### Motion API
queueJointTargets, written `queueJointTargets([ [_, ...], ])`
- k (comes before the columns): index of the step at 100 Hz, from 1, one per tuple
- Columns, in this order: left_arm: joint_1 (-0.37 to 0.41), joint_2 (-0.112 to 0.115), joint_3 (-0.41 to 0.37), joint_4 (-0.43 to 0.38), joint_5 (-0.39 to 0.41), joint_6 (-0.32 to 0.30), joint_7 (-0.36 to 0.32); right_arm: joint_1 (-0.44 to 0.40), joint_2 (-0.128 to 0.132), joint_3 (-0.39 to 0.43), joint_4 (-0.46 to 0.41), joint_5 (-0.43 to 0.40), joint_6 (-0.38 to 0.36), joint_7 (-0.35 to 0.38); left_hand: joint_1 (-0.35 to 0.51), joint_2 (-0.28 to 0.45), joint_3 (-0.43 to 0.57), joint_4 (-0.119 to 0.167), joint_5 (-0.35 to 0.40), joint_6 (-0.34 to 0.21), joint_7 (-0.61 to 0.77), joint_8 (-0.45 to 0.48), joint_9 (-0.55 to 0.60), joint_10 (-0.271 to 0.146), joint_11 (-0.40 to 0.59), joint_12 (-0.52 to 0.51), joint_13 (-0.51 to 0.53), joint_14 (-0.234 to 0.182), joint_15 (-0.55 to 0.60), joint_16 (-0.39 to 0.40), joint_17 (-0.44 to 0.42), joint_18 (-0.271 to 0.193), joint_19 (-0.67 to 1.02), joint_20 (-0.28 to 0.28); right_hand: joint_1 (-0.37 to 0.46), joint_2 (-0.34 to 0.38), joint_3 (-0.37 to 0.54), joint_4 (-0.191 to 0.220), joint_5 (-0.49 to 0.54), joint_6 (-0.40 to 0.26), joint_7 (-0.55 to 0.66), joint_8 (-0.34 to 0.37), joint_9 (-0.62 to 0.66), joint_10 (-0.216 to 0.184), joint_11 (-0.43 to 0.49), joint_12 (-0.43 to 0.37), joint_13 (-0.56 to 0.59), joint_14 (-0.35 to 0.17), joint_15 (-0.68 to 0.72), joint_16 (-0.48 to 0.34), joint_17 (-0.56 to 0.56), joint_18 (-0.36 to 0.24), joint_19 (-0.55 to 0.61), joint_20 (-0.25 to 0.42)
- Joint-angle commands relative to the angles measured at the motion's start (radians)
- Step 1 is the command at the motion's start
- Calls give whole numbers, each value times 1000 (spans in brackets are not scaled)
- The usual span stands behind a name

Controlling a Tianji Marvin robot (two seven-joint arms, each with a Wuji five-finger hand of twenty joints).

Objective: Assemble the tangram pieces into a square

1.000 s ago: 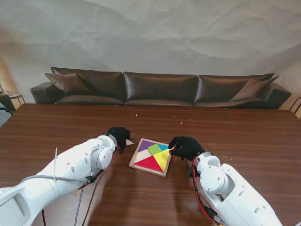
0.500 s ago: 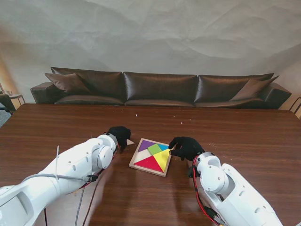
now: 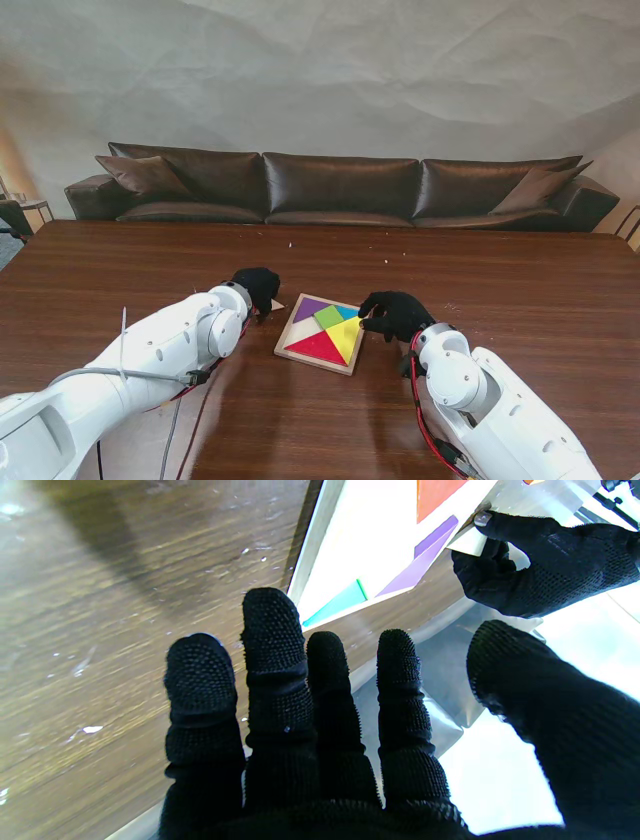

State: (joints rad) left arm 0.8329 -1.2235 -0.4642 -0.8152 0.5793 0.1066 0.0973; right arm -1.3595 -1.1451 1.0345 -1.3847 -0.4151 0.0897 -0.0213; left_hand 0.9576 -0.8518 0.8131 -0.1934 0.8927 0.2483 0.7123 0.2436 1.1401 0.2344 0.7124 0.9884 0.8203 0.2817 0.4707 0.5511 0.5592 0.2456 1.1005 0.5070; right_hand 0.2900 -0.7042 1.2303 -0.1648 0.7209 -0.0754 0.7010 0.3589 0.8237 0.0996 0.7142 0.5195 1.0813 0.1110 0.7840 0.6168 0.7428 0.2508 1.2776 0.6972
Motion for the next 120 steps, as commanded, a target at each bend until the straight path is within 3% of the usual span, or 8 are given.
queueJointTargets([
  [1, 38, -4, 15, 36, -3, -5, -31, -6, -1, -1, -7, 4, 2, 17, 41, -13, 51, -2, 220, -190, 178, 34, -14, -2, 15, -24, 39, -60, 31, 15, 37, -57, 0, -8, 7, 30, -3, 9, 15, 6, 1, -15, -24, 20, -11, -13, -12, 12, 18, 5, -186, -11, 47, 25],
  [18, 39, -14, 13, 54, -15, -14, -16, -7, -1, -1, -7, 12, 3, 20, 45, -25, 50, 4, 231, -196, 207, -22, -13, 2, 70, -89, 86, -84, 37, 166, 62, -79, 26, 16, 8, 30, -3, 10, 17, 6, 1, -15, -25, 20, -11, -13, -13, 13, 19, 6, -187, -11, 47, 25],
  [51, 37, -17, 16, 65, -27, -38, -21, -6, -2, -1, -5, 17, 3, 22, 50, -20, 42, 4, 231, -201, 212, -30, -11, 6, 84, -93, 118, -65, 31, 194, 92, -61, 47, 36, 8, 35, -4, 10, 15, 7, 0, -15, -25, 22, -10, -13, -13, 12, 21, 5, -187, -11, 49, 26],
  [58, 36, -19, 13, 75, -33, -53, -17, -6, -2, -1, -5, 17, 3, 22, 51, -11, 48, 12, 228, -201, 211, -30, -16, 8, 82, -65, 130, -58, 22, 203, 107, -54, 41, 35, 7, 37, -4, 10, 15, 8, 0, -15, -25, 22, -10, -13, -12, 12, 21, 5, -186, -12, 49, 26],
  [78, 36, -30, 3, 100, -51, -72, 2, -10, -1, 3, -9, 18, 2, 23, 79, 23, 42, 37, 213, -190, 213, -17, -40, 29, 70, 138, 176, -33, -6, 251, 151, -30, 32, 37, 8, 43, -5, 11, 18, 7, 1, -14, -25, 23, -10, -13, -14, 14, 21, 5, -186, -12, 50, 26],
  [97, 32, -43, 6, 129, -65, -98, 22, -14, 0, 6, -13, 16, 4, 24, 88, 27, 45, 41, 203, -187, 233, -16, -47, 31, 74, 184, 199, -35, -9, 265, 166, -23, 33, 41, 8, 48, -5, 12, 18, 8, 1, -14, -25, 22, -9, -14, -13, 12, 22, 5, -187, -13, 50, 25],
  [120, 43, -47, -24, 134, -88, -119, 31, -16, 0, 8, -15, 17, 4, 27, 93, 17, 55, 49, 210, -182, 278, -77, -37, 30, 78, 209, 240, -47, -21, 298, 196, -33, 40, 55, 6, 53, -6, 13, 18, 7, 0, -15, -25, 23, -9, -14, -14, 13, 22, 4, -186, -13, 51, 25],
])
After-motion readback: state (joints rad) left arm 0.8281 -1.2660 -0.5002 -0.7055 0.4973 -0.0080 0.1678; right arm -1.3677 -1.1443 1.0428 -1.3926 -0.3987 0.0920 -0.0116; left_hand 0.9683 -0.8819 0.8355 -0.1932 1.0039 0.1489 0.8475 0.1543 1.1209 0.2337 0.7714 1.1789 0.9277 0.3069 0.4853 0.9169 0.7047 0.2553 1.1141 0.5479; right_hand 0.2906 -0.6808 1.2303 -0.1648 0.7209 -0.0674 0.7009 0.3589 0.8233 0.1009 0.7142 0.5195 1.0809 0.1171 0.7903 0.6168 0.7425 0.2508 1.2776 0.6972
